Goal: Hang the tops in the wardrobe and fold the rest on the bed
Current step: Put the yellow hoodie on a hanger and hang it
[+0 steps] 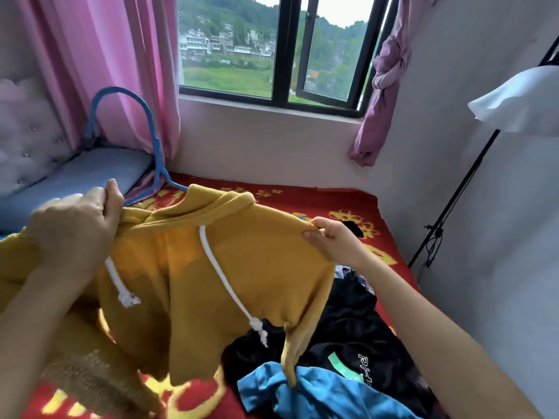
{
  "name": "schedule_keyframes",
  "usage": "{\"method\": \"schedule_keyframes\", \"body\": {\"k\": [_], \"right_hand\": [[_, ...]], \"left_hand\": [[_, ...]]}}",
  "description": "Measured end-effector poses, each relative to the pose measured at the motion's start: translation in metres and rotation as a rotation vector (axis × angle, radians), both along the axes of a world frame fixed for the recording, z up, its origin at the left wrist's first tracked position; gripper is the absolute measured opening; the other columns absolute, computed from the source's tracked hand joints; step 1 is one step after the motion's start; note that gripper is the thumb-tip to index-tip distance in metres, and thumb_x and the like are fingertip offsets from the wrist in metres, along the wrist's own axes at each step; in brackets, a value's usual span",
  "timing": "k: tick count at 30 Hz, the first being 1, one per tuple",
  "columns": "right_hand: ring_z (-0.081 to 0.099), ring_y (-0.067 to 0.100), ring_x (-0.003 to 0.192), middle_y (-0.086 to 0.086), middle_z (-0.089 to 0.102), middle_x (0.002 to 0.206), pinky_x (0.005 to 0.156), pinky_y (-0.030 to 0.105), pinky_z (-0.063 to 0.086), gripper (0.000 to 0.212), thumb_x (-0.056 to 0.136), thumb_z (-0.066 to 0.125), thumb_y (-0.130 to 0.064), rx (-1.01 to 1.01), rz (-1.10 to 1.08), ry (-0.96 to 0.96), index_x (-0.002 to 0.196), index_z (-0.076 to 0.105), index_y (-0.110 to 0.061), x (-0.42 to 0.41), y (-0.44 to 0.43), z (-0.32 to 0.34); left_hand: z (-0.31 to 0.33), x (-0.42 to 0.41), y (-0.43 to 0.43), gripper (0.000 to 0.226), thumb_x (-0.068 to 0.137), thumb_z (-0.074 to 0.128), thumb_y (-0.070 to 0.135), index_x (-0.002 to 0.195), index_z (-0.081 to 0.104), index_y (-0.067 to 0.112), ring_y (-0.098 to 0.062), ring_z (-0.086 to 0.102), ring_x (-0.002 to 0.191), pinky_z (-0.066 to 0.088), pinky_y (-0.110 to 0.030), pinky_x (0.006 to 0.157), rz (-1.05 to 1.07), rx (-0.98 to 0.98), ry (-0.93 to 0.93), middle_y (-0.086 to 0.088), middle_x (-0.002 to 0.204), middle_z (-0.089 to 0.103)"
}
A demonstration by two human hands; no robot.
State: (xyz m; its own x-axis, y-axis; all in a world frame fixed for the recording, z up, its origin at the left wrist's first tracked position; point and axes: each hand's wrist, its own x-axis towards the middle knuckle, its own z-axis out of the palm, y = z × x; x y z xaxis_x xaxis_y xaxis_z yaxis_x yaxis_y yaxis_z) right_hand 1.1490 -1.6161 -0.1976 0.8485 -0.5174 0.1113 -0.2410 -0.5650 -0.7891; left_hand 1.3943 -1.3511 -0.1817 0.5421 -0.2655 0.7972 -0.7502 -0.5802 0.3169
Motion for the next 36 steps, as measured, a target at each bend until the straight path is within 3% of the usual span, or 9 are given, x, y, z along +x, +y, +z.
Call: {"method": "schedule_keyframes", "body": {"k": [7,12,15,17,21,25,29,33,36], "right_hand": [[0.05,-0.001,0.059,-0.015,0.054,0.065,0.06,0.017,0.043,0.032,0.097,0.044,-0.03,-0.04,0.204,0.139,0.069,0.057,-0.021,-0.001,-0.004,0.059],[0.056,0.012,0.1,-0.003,0.057,0.105,0.092,0.029,0.043,0.027,0.1,0.041,-0.023,-0.012,0.208,0.103,0.102,0.066,-0.015,0.018,0.026,0.055],[0.051,0.012,0.113,-0.004,0.054,0.118,0.101,0.026,0.039,0.049,0.095,0.035,-0.048,-0.175,0.216,-0.023,0.122,0.059,-0.014,0.027,0.052,0.059],[0.058,0.008,0.097,-0.003,0.062,0.109,0.089,0.023,0.044,0.056,0.089,0.038,-0.056,-0.035,0.368,-0.019,0.119,0.06,-0.014,0.035,0.077,0.072],[0.049,0.0,0.065,-0.017,0.056,0.071,0.066,0.018,0.041,0.013,0.095,0.052,-0.026,-0.072,0.69,0.274,0.094,0.065,-0.025,0.061,0.125,0.089],[0.047,0.009,0.063,-0.008,0.055,0.065,0.062,0.021,0.038,0.028,0.091,0.057,-0.015,0.003,0.705,0.242,0.064,0.062,-0.02,0.081,0.163,0.081],[0.039,0.008,0.04,-0.007,0.05,0.043,0.044,0.021,0.033,0.039,0.088,0.062,-0.021,0.337,0.593,0.178,0.05,0.055,-0.016,0.101,0.21,0.063],[0.036,0.006,0.035,-0.002,0.046,0.045,0.042,0.018,0.032,0.046,0.088,0.062,-0.035,0.371,0.702,0.221,0.048,0.048,-0.015,0.109,0.264,0.044],[0.029,0.008,0.039,-0.005,0.039,0.043,0.046,0.023,0.026,0.05,0.087,0.059,-0.041,0.177,0.834,0.238,0.046,0.044,-0.017,0.115,0.302,0.024]], "left_hand": [[-0.006,-0.009,0.006,0.057,0.103,0.028,0.032,0.059,0.047,0.001,-0.033,0.043,0.04,0.037,-0.043,0.044,-0.087,0.017,-0.176,-0.011,0.046,0.042],[-0.005,-0.036,-0.007,0.054,0.101,0.038,0.021,0.051,0.048,0.001,-0.03,0.044,0.032,0.03,-0.03,0.038,-0.009,0.005,-0.401,-0.013,0.04,0.043],[-0.004,-0.045,-0.001,0.055,0.1,0.038,0.022,0.051,0.049,0.002,-0.029,0.045,0.033,0.033,-0.03,0.037,0.026,-0.012,-0.452,-0.012,0.04,0.044],[-0.001,-0.054,0.006,0.054,0.1,0.039,0.022,0.049,0.046,0.004,-0.027,0.043,0.032,0.032,-0.028,0.037,0.008,-0.005,-0.52,-0.01,0.04,0.043],[-0.004,-0.068,0.035,0.053,0.098,0.043,0.02,0.046,0.045,0.008,-0.023,0.04,0.033,0.031,-0.028,0.042,-0.047,0.046,-0.618,-0.008,0.039,0.041],[-0.016,-0.073,0.084,0.051,0.097,0.046,0.021,0.048,0.051,0.006,-0.023,0.045,0.04,0.037,-0.03,0.043,0.006,0.129,-0.607,-0.008,0.044,0.047],[-0.031,-0.087,0.151,0.027,0.098,0.046,0.019,0.074,0.052,0.008,-0.023,0.046,0.065,0.041,-0.035,0.056,0.132,0.129,-0.539,-0.011,0.059,0.058],[-0.046,-0.139,0.193,0.054,0.097,0.044,0.021,0.044,0.047,0.008,-0.021,0.04,0.045,0.031,-0.031,0.045,0.168,0.207,-0.398,-0.006,0.045,0.042],[-0.056,-0.196,0.196,0.052,0.094,0.049,0.019,0.043,0.043,0.011,-0.018,0.034,0.041,0.025,-0.027,0.041,0.124,0.242,-0.324,-0.004,0.044,0.039]]}}
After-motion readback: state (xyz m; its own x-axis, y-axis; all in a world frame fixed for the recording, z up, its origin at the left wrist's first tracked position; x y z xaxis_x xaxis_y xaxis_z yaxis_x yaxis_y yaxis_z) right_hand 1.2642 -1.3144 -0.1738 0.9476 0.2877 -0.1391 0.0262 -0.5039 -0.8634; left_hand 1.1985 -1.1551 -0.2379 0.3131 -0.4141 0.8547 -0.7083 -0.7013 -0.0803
